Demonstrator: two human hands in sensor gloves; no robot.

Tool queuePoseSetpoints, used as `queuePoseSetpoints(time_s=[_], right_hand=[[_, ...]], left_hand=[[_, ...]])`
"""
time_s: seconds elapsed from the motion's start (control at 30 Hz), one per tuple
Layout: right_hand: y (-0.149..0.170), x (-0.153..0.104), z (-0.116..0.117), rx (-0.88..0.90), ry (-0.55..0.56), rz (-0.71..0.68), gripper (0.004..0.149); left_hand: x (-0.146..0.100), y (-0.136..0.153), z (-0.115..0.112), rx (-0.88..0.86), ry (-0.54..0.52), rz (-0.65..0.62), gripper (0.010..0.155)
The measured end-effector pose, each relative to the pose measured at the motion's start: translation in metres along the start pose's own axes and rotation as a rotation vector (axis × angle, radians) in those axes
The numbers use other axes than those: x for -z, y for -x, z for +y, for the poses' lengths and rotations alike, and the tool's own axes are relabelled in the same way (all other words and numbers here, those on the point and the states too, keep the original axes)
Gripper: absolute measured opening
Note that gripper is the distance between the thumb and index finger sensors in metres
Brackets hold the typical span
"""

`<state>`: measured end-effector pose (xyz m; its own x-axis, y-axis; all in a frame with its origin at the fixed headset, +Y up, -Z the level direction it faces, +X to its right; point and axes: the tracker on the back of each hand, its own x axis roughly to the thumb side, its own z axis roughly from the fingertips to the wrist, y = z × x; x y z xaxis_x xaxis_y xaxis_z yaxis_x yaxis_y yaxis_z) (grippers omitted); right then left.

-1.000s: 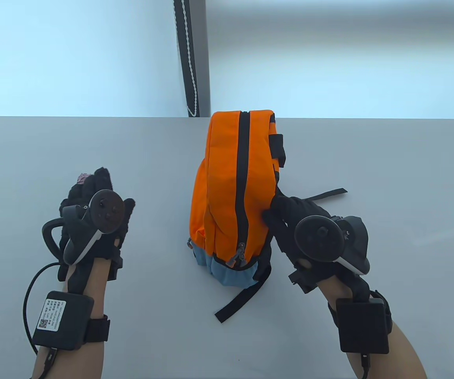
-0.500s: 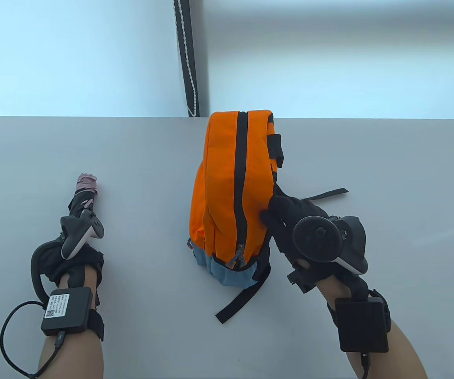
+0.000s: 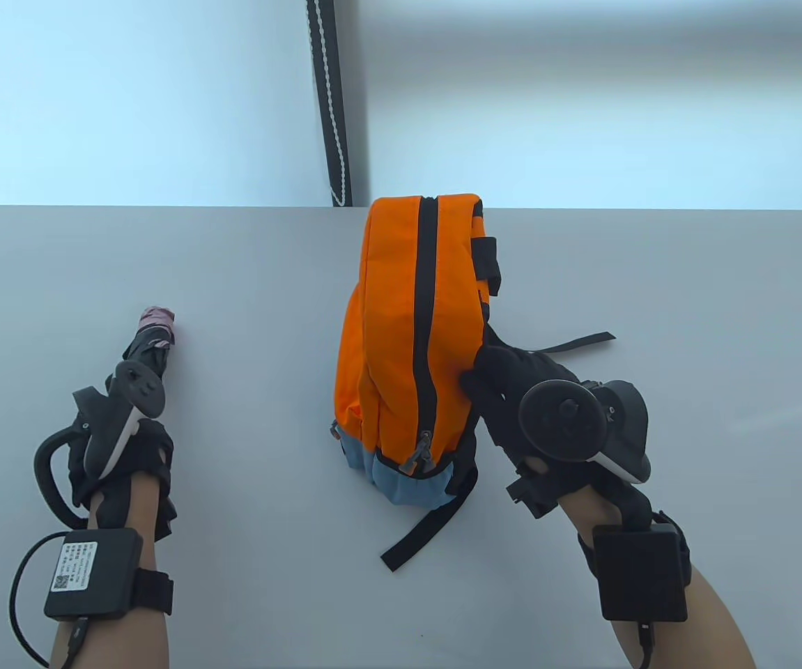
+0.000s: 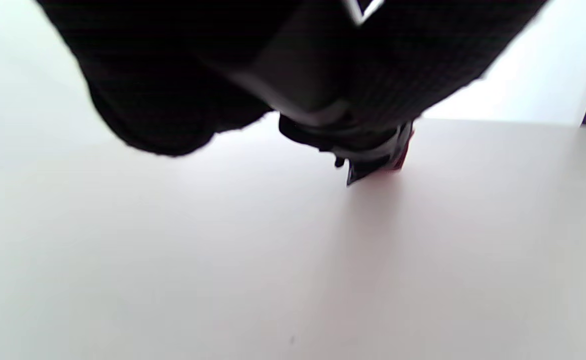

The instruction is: Pack school bag

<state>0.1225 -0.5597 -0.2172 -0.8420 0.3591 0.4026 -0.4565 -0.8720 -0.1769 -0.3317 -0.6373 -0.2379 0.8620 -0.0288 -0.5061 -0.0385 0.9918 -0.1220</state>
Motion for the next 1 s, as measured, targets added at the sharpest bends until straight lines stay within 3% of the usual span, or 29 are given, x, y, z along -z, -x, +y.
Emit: queuePoseSetpoints(time_s=[0.03,0.17,0.43,0.6,0.67,0.9,1.0], right_hand=[[0.001,0.0,0.0,0.002,0.01,-0.004,0.049],[0.001,0.0,0.0,0.011,0.013,-0.001,0.049],[0.002,0.0,0.0,0.013,-0.001,0.01,0.049],[0.002,0.0,0.0,0.013,-0.004,0.022,0.049],[0.002,0.0,0.0,0.013,-0.004,0.023,0.049],[0.002,-0.001,0.0,0.004,-0.004,0.023,0.049],[0.0,0.0,0.0,-0.005,-0.01,0.021,0.049]], left_hand=[[-0.005,0.0,0.017,-0.051,-0.078,-0.024,0.083],[-0.022,0.0,0.057,-0.18,-0.216,-0.123,0.077],[-0.077,-0.004,0.109,-0.442,-0.44,-0.442,0.077],[-0.129,-0.013,0.148,-0.539,-0.478,-0.717,0.075],[-0.147,-0.023,0.161,-0.571,-0.448,-0.818,0.075],[-0.181,-0.073,0.186,-0.602,-0.277,-1.159,0.075],[-0.187,-0.093,0.19,-0.588,-0.251,-1.192,0.075]])
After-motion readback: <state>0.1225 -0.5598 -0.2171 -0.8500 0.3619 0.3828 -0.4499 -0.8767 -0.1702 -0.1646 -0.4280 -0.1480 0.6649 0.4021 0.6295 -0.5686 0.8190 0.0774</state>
